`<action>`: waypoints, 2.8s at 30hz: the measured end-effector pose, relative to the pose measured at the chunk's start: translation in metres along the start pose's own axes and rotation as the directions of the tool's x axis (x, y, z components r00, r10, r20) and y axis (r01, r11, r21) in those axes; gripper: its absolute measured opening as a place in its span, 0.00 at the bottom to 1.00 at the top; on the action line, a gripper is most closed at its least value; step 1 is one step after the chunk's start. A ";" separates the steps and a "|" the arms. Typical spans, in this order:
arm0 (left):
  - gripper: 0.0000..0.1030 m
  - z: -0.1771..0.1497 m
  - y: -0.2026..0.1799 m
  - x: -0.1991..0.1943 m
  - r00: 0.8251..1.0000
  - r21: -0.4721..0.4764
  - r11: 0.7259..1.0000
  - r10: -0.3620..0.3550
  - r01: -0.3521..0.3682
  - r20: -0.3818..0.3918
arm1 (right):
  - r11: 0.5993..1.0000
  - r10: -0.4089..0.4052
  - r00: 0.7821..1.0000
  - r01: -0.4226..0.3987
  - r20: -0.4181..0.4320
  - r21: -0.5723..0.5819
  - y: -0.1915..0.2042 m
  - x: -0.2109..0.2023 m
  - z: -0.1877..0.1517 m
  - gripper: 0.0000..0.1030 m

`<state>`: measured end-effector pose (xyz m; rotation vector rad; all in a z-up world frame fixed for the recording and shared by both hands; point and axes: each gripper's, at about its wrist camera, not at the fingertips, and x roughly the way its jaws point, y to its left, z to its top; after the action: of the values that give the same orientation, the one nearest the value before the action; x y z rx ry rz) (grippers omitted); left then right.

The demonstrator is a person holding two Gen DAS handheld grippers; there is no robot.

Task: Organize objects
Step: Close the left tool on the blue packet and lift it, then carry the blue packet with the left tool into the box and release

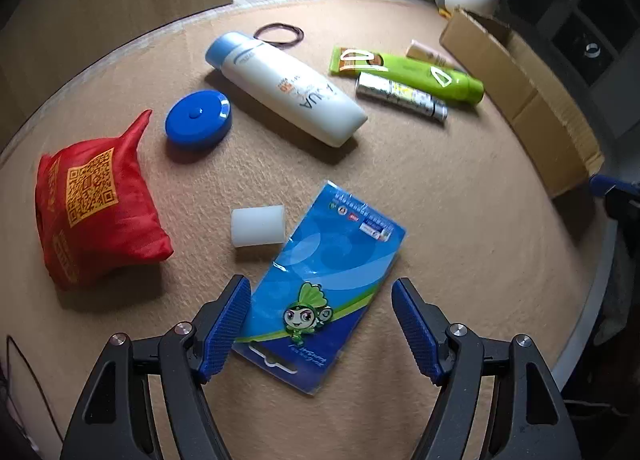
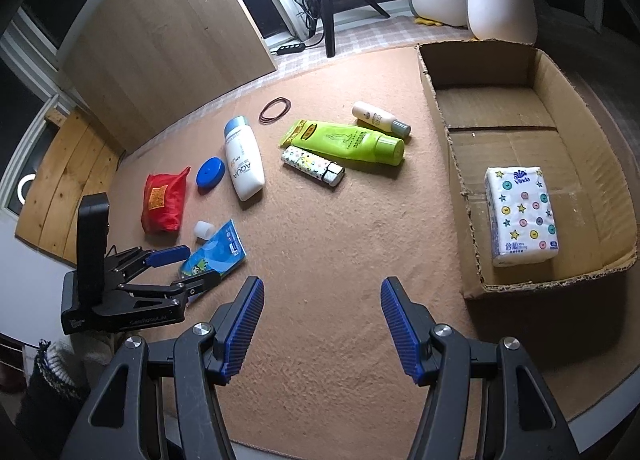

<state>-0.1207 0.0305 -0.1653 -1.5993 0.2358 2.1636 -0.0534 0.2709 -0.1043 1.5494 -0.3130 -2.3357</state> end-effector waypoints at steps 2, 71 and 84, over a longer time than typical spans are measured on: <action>0.74 0.001 -0.002 0.004 1.000 0.025 1.000 0.014 -0.014 -0.018 | 1.000 -0.002 1.000 0.002 0.000 0.008 -0.003 -0.001 -0.001 0.55; 0.57 0.129 -0.244 -0.013 0.963 0.076 0.980 -0.194 0.183 0.189 | 0.984 -0.118 0.990 0.107 0.072 0.140 -0.113 -0.062 -0.024 0.56; 0.58 0.136 -0.266 0.001 0.962 0.101 0.973 -0.222 0.208 0.157 | 0.980 -0.120 0.991 0.109 0.058 0.165 -0.127 -0.058 -0.025 0.56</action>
<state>-0.1213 0.3203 -0.0913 -1.3225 0.0932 2.0761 -0.0277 0.4104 -0.1089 1.6025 -0.4506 -2.5104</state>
